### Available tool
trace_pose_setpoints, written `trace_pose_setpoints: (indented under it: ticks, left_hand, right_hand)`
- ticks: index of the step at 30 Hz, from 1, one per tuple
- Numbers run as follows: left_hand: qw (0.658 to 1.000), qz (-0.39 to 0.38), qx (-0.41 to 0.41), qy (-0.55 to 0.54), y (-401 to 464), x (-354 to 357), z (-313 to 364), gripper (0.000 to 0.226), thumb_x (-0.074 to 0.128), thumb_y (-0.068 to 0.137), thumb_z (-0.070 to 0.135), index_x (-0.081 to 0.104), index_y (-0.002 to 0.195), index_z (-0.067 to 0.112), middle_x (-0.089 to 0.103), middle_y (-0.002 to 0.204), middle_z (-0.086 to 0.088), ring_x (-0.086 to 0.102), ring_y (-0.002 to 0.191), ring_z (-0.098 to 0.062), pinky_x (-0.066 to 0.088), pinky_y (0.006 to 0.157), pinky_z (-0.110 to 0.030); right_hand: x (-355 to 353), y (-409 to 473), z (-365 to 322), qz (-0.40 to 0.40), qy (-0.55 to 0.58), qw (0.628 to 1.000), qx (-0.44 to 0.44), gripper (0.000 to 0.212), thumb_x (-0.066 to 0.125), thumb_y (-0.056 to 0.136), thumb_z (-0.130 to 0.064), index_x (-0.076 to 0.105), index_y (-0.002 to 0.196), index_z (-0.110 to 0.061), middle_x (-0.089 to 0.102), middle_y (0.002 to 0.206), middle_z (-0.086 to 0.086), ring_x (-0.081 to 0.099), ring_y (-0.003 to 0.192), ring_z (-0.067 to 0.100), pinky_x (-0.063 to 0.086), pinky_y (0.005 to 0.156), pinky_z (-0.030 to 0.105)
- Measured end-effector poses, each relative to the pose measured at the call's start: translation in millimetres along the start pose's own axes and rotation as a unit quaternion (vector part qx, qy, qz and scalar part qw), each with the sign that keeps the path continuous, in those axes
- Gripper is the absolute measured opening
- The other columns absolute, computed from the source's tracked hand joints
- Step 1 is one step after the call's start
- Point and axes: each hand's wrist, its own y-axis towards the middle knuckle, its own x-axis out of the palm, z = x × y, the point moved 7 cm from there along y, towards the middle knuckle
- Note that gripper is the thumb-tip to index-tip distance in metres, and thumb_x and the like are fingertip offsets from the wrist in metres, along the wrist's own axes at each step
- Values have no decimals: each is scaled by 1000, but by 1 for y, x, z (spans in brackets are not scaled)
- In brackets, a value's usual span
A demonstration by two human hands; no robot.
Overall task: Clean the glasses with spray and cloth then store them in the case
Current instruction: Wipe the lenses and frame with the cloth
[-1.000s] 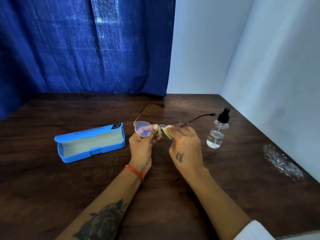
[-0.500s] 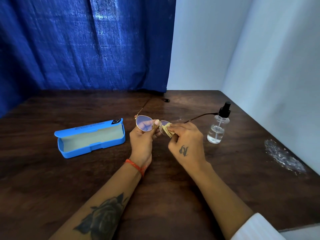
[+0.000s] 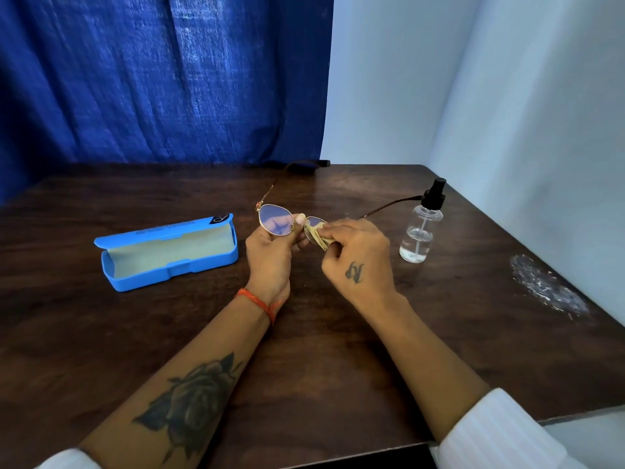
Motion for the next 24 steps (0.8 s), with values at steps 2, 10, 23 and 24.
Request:
trace_pose_setpoints:
  ticks: [2, 10, 23, 24]
  left_hand:
    - [1000, 2, 2, 7, 1, -1, -1, 24, 60, 86, 9, 62, 105, -5, 67, 83, -10, 64, 74, -14, 54, 73, -27]
    - [999, 0, 22, 28, -2, 2, 3, 23, 58, 87, 4, 61, 107, -7, 66, 93, -19, 64, 75, -13, 55, 69, -23]
    - [999, 6, 34, 19, 1, -2, 5, 25, 60, 86, 9, 62, 106, -6, 66, 94, -20, 62, 81, -19, 55, 72, -25]
    - [999, 5, 38, 25, 0, -2, 6, 24, 60, 86, 9, 62, 106, -5, 66, 95, -21, 63, 81, -19, 55, 71, -24]
  right_hand:
    - [2, -1, 0, 1, -36, 999, -5, 31, 63, 56, 13, 73, 83, 0, 73, 81, 15, 65, 71, 32, 53, 70, 32]
    - [7, 0, 3, -1, -4, 1000, 14, 37, 60, 70, 14, 69, 104, 0, 70, 103, 16, 63, 92, 32, 45, 86, 30]
    - [5, -1, 1, 23, -35, 999, -11, 38, 60, 60, 17, 70, 94, 5, 72, 92, 19, 64, 79, 37, 53, 75, 37]
    - [6, -1, 1, 22, -35, 999, -10, 39, 60, 61, 18, 69, 97, 6, 71, 93, 21, 63, 81, 38, 53, 76, 38]
